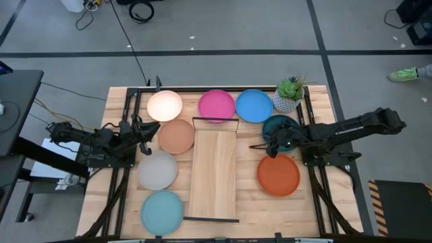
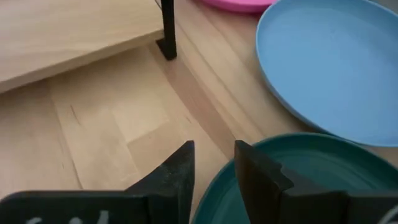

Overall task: Place and stack plates onto a shelf
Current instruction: Put the dark green plate on the shelf

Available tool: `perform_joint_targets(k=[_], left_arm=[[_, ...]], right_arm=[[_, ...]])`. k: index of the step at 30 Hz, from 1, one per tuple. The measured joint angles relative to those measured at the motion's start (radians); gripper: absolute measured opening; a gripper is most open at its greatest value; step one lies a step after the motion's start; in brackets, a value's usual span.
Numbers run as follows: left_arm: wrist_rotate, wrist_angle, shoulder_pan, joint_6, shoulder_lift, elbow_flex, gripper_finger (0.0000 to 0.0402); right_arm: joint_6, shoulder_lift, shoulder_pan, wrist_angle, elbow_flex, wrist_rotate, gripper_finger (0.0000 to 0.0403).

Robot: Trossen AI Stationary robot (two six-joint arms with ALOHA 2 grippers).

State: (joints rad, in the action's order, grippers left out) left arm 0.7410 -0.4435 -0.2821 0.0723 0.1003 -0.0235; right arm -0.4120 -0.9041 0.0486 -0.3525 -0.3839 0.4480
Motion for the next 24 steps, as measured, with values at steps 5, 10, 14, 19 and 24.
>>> perform_joint_targets(k=[5, 10, 14, 19, 24], left_arm=[[0.007, -0.001, 0.0, 0.0, 0.048, -0.012, 0.0126], [-0.092, -0.007, 0.0, 0.043, 0.087, -0.021, 0.0171], [-0.121, -0.044, 0.0, 0.074, 0.103, -0.022, 0.0177], [-0.116, -0.038, 0.0, 0.095, 0.103, -0.022, 0.0173], [-0.116, -0.04, 0.0, 0.096, 0.103, -0.022, 0.0172]], right_arm=[[-0.045, -0.155, 0.0, -0.138, -0.122, 0.001, 0.0167], [-0.117, -0.275, -0.021, -0.255, -0.201, -0.006, 0.0211], [-0.121, -0.344, -0.058, -0.259, -0.213, -0.053, 0.0213], [-0.139, -0.423, -0.1, -0.261, -0.213, -0.137, 0.0186], [-0.139, -0.474, -0.119, -0.27, -0.213, -0.151, 0.0144]])
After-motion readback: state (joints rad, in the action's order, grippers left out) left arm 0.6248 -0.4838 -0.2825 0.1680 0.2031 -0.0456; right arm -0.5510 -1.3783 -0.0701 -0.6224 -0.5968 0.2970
